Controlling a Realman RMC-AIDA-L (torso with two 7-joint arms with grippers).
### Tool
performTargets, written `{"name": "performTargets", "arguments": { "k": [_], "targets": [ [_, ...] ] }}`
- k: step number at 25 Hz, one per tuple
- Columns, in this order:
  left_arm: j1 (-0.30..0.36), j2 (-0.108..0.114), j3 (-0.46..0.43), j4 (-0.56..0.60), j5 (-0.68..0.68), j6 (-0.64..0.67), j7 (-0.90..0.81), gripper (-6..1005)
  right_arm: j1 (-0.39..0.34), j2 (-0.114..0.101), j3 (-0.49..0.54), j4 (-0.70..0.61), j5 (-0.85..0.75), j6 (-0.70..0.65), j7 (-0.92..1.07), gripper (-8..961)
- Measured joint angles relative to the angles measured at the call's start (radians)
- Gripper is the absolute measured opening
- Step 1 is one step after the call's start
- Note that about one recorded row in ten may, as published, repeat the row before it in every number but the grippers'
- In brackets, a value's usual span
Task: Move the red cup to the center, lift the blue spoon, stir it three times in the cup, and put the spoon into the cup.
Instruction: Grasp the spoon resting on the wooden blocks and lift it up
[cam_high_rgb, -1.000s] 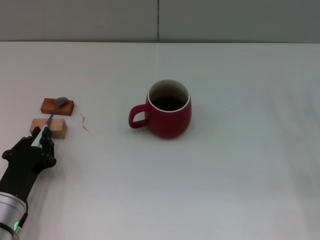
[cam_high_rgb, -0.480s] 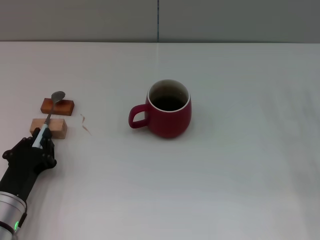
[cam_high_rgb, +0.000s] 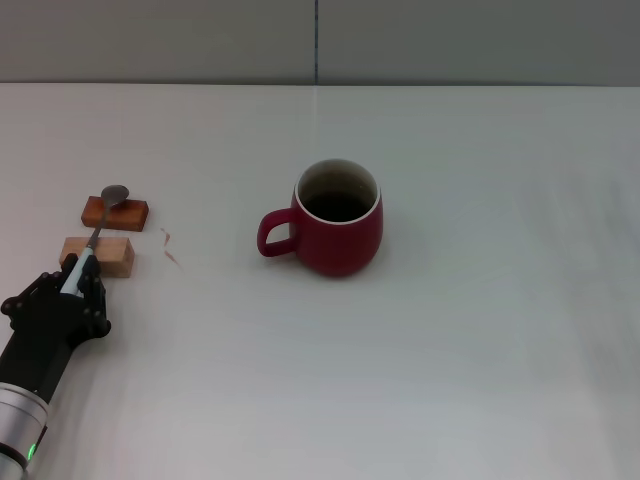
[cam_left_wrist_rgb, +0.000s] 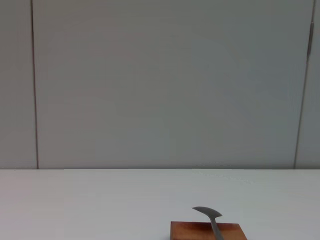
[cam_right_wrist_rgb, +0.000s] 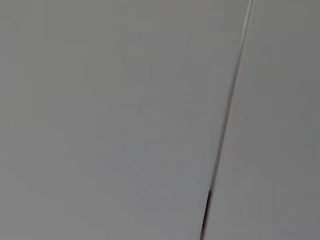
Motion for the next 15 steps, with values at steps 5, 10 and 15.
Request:
{"name": "performTargets", "arguments": {
  "k": [5,10,15],
  "targets": [
    [0.001,0.001,0.000,0.003,0.000,0.005,0.051,172,0.000,0.000,0.002,0.000,0.000,0.001,0.000,720],
    [0.001,0.001,0.001,-0.003,0.000,0.007,0.110,172,0.000,-0.001,0.003,0.000,0.000,0.001,0.000,721],
    [0.005,0.001,0.001,0.001,0.001,0.008,0.134,172,0.000,-0.003,0.002,0.000,0.000,0.001,0.000,720]
  ]
}}
